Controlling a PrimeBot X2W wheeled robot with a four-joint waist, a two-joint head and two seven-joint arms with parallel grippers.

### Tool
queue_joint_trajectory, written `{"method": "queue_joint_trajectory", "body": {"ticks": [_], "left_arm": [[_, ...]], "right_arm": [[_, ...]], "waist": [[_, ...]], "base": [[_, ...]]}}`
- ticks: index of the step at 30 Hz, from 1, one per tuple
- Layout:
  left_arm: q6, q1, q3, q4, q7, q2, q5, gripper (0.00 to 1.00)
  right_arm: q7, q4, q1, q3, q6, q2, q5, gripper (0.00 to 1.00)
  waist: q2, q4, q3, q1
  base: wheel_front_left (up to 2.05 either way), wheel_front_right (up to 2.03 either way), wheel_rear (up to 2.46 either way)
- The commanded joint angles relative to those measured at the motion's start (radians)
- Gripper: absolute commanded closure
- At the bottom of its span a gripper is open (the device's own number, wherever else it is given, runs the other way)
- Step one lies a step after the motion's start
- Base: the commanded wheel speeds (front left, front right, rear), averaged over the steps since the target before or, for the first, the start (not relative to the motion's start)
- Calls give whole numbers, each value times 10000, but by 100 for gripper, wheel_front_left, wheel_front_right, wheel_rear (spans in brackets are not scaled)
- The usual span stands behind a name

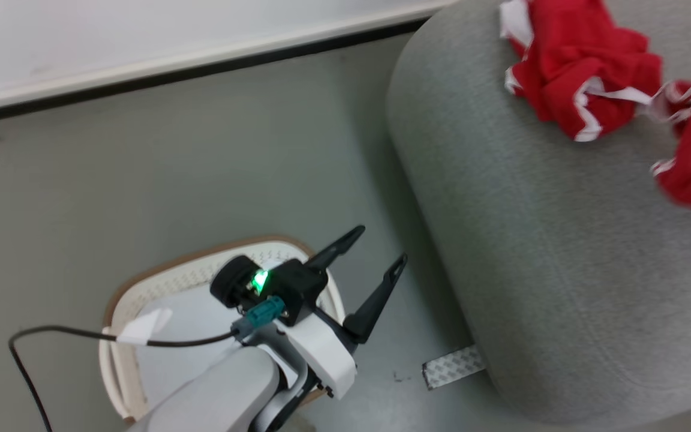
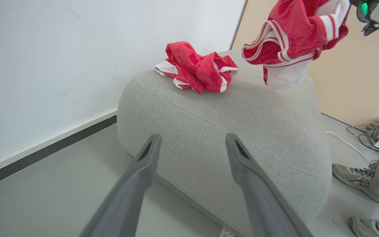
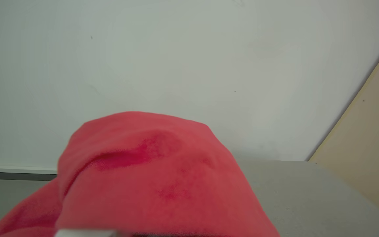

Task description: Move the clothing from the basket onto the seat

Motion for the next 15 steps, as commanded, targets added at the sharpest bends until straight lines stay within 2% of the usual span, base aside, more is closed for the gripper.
{"method": "queue_joint_trajectory", "body": {"ticks": [1,3,9,15], "left_arm": [[36,-151,49,-78,45,118,144,0],[68,-251,91,-216,109,254,181,0],[259,-505,248,-640,316,499,271,0],[435,-749,415,-925,338,675,346,0]], "right_arm": [[28,144,-333,24,-23,-151,32,100],[43,609,-921,76,-23,-575,20,100],[248,1950,-2430,-19,-23,-1186,444,100],[1271,3479,-3181,849,-23,-1031,867,100]], "waist": [[0,602,592,-1],[0,890,871,-1],[0,1623,1768,-1],[0,2166,2601,-1]], "base": [[0,0,0],[0,0,0],[0,0,0],[0,0,0]]}}
